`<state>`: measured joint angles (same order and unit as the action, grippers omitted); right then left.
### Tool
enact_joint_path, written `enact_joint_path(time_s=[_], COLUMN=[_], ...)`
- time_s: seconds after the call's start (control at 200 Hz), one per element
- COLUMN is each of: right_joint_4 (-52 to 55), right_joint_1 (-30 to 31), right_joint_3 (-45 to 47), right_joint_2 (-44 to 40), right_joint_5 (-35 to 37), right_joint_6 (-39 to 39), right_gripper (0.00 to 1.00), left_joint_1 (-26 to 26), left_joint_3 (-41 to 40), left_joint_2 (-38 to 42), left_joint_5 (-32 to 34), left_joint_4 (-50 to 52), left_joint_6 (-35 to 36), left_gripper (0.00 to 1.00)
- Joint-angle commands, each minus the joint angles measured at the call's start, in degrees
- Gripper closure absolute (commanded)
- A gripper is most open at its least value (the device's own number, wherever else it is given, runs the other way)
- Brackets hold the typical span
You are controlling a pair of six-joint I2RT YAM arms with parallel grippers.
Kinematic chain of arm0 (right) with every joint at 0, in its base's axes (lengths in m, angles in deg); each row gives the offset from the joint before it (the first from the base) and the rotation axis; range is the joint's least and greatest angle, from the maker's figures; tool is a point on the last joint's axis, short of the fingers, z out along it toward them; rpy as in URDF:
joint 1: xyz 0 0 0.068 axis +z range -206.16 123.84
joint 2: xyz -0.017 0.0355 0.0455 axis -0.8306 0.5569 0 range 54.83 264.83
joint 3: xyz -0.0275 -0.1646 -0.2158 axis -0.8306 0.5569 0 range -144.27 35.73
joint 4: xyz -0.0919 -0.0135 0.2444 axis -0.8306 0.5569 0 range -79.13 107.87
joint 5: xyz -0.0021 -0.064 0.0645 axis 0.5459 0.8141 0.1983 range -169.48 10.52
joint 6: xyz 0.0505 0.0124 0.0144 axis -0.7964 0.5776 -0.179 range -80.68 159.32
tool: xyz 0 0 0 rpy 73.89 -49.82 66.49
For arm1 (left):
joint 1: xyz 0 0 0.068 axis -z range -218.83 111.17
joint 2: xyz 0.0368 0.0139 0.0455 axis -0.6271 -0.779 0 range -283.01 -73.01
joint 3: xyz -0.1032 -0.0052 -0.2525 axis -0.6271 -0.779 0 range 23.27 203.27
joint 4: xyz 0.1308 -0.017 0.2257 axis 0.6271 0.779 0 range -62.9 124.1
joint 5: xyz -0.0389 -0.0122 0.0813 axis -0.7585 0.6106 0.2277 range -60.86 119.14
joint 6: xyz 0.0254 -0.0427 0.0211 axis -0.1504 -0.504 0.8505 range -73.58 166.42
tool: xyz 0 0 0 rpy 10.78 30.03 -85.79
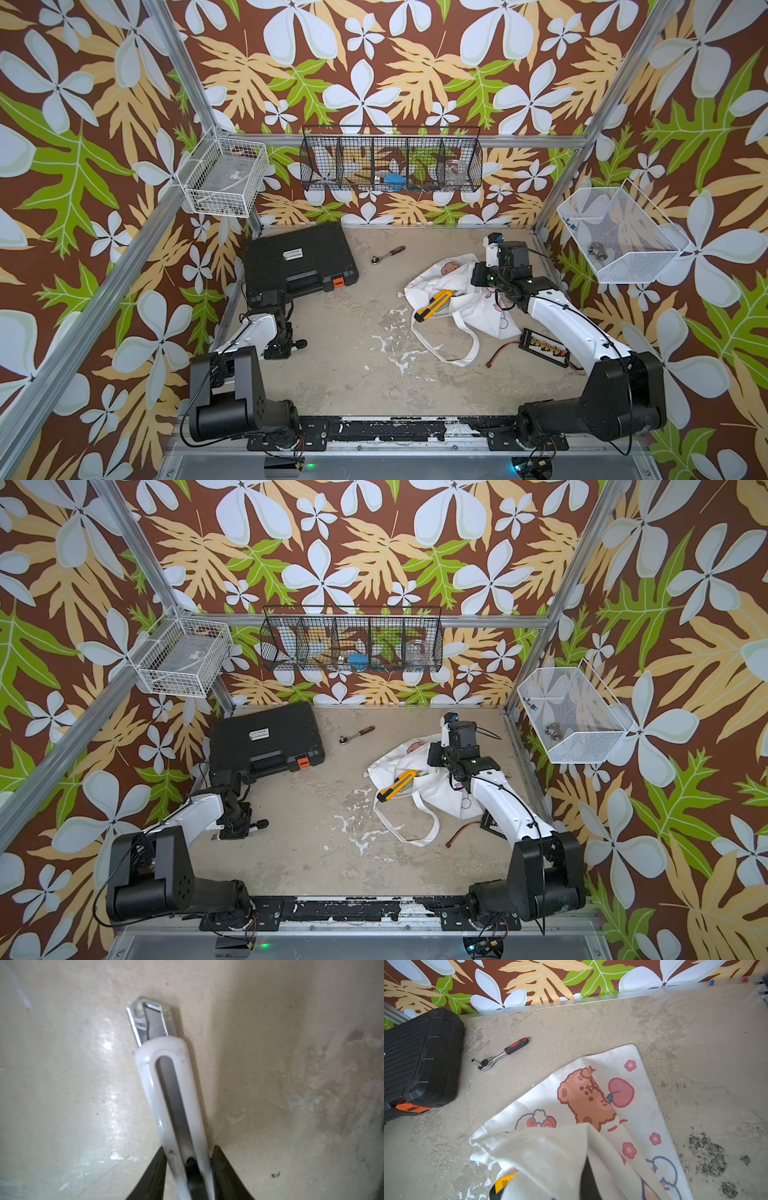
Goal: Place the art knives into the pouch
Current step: Pick up the utility knife at the center of the board.
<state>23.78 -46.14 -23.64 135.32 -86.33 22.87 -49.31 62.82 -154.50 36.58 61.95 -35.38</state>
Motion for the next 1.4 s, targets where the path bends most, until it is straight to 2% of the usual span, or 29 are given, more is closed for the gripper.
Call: enact_joint_path(time_s=[0.0,0.28,0.46,0.716,1.066,1.396], right_joint_4=[-1.2,-1.1,-1.1,-1.0,-0.6,-0.3], right_joint_1=[0.0,0.0,0.0,0.0,0.0,0.0], right_joint_3=[-0.5,-0.6,-0.7,-0.8,-0.9,-1.1], right_joint_2=[0.0,0.2,0.6,0.8,0.9,1.1], right_joint_5=[0.8,1.1,1.1,1.0,1.6,2.4], right_joint_6=[0.0,0.0,0.0,0.0,0.1,0.2], right_gripper=[1.00,1.00,1.00,1.00,1.00,1.00], left_joint_1=[-0.1,-0.2,-0.1,0.7,9.2,21.6], left_joint_3=[-0.1,0.9,2.3,3.7,9.5,18.3], left_joint_2=[-2.0,-2.5,-3.2,-1.4,-1.1,-2.4], left_joint_5=[-2.1,-2.0,-3.2,-4.2,-2.2,-1.2], left_joint_4=[-2.0,-2.3,-2.5,-1.9,1.2,4.5], left_joint_6=[4.1,8.1,13.5,18.2,16.5,12.6], left_gripper=[0.64,0.68,0.71,0.71,0.70,0.70])
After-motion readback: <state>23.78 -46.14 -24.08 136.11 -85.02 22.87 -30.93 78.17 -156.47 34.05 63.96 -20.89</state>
